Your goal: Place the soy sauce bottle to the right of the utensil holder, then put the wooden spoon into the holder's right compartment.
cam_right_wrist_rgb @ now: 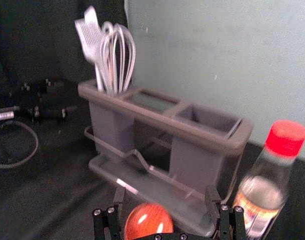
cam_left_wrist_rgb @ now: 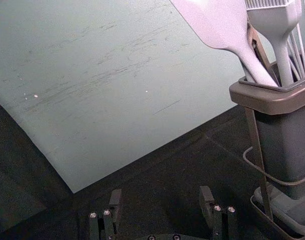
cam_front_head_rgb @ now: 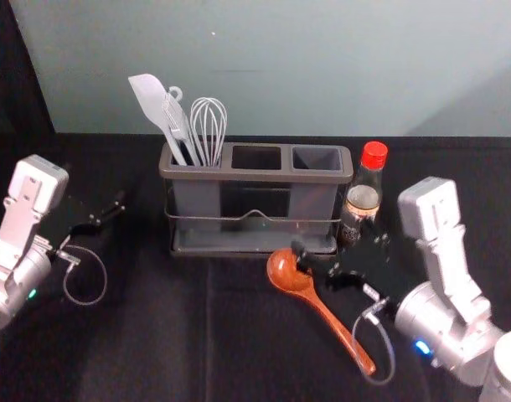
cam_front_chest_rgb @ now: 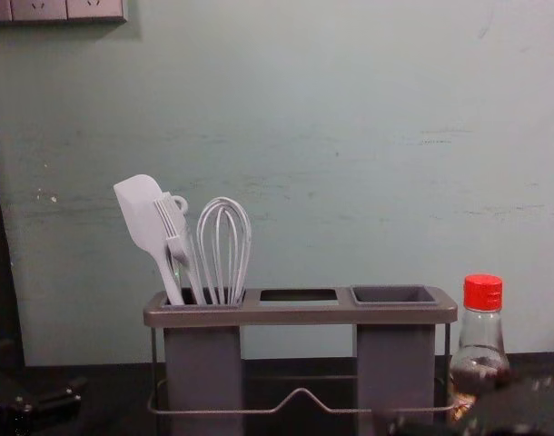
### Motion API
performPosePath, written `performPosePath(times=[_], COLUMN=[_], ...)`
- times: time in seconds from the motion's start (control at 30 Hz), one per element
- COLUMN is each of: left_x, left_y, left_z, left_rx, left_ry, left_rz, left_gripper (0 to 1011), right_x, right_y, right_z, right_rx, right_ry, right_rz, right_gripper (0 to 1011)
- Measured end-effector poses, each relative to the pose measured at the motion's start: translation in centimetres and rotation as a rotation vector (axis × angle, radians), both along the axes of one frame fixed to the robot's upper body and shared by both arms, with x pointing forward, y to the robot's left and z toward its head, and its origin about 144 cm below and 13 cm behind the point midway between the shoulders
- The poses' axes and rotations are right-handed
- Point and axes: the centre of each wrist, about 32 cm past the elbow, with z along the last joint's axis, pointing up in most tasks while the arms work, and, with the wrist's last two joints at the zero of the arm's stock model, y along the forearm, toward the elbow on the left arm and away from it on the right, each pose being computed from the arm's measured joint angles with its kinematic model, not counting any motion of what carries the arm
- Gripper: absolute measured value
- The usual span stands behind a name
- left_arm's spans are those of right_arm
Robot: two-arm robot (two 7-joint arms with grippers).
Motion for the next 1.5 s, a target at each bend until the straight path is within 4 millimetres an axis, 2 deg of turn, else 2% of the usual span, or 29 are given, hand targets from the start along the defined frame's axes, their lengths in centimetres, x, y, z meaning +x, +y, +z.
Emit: performPosePath(times=[0.23,0.97,1.37,1.5], left_x=[0.0,0.0,0.0,0.0], left_y=[0.0,0.0,0.0,0.0], left_z=[0.0,0.0,0.0,0.0], left_rx=[0.000,0.000,0.000,0.000], left_ry=[0.000,0.000,0.000,0.000], left_rz=[0.000,0.000,0.000,0.000], left_gripper=[1000,1000,1000,1000], right_x=[-0.2,-0.1,0.9,1.6], right_y=[0.7,0.7,1.6,2.5], right_z=[-1.0,-0.9,1.7,2.8], right_rx=[-0.008,-0.011,-0.116,-0.185], right_ry=[0.048,0.054,0.291,0.355], right_rz=[-0.006,-0.004,-0.056,-0.073], right_gripper=[1003,1003,1003,1003])
